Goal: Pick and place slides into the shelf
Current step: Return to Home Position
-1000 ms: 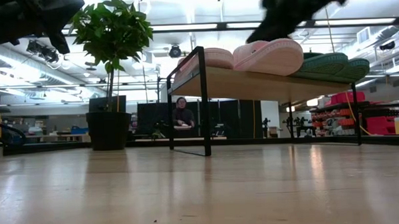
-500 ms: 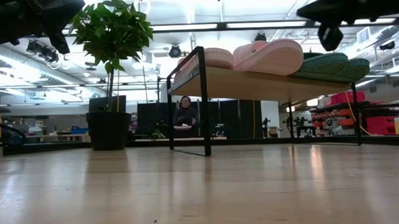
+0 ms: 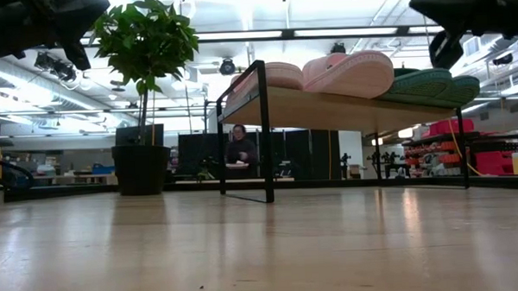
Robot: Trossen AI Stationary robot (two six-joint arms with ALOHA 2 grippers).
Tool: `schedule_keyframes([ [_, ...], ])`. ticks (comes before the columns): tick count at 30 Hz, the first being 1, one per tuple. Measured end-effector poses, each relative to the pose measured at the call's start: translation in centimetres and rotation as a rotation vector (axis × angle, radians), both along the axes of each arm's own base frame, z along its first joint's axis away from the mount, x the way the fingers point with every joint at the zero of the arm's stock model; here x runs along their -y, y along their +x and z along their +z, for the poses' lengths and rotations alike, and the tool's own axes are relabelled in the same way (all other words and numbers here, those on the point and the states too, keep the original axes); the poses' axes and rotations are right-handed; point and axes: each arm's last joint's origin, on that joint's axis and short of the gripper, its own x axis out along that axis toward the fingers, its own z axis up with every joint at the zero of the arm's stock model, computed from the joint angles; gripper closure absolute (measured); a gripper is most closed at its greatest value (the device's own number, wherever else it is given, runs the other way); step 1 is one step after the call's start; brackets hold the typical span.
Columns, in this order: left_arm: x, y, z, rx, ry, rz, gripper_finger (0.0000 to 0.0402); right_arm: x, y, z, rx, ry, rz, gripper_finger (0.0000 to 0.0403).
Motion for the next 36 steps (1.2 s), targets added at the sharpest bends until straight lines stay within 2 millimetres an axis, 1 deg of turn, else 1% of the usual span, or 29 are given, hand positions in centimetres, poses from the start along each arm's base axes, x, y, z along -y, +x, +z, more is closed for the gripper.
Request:
schedule_keyframes([
  [4, 0.0, 0.0, 0.0, 0.0, 0.0, 0.0, 0.0375, -0.4, -0.1, -0.5, 0.085, 0.016, 0.015, 0.0403],
  [8, 0.0, 0.0, 0.0, -0.001, 0.0, 0.0, 0.0367, -0.7, 0.1, -1.9, 0.056, 0.042, 0.044, 0.0403],
  [12, 0.0, 0.0, 0.0, 0.0, 0.0, 0.0, 0.0365, -1.0, 0.3, -2.6, 0.041, 0.051, 0.059, 0.0403],
  [18, 0.0, 0.0, 0.0, 0.0, 0.0, 0.0, 0.0376, -1.3, 0.4, -3.3, 0.03, 0.029, 0.04, 0.0403],
  [25, 0.0, 0.0, 0.0, -0.001, 0.0, 0.0, 0.0383, -1.3, 0.3, -3.2, 0.038, -0.029, 0.005, 0.0403],
  [32, 0.0, 0.0, 0.0, -0.001, 0.0, -0.001, 0.0371, -1.3, -0.2, -3.0, 0.078, -0.027, 0.011, 0.0403],
  [36, 0.0, 0.0, 0.0, 0.0, 0.0, 0.0, 0.0365, -1.3, -0.3, -3.3, 0.048, -0.03, 0.017, 0.0403],
])
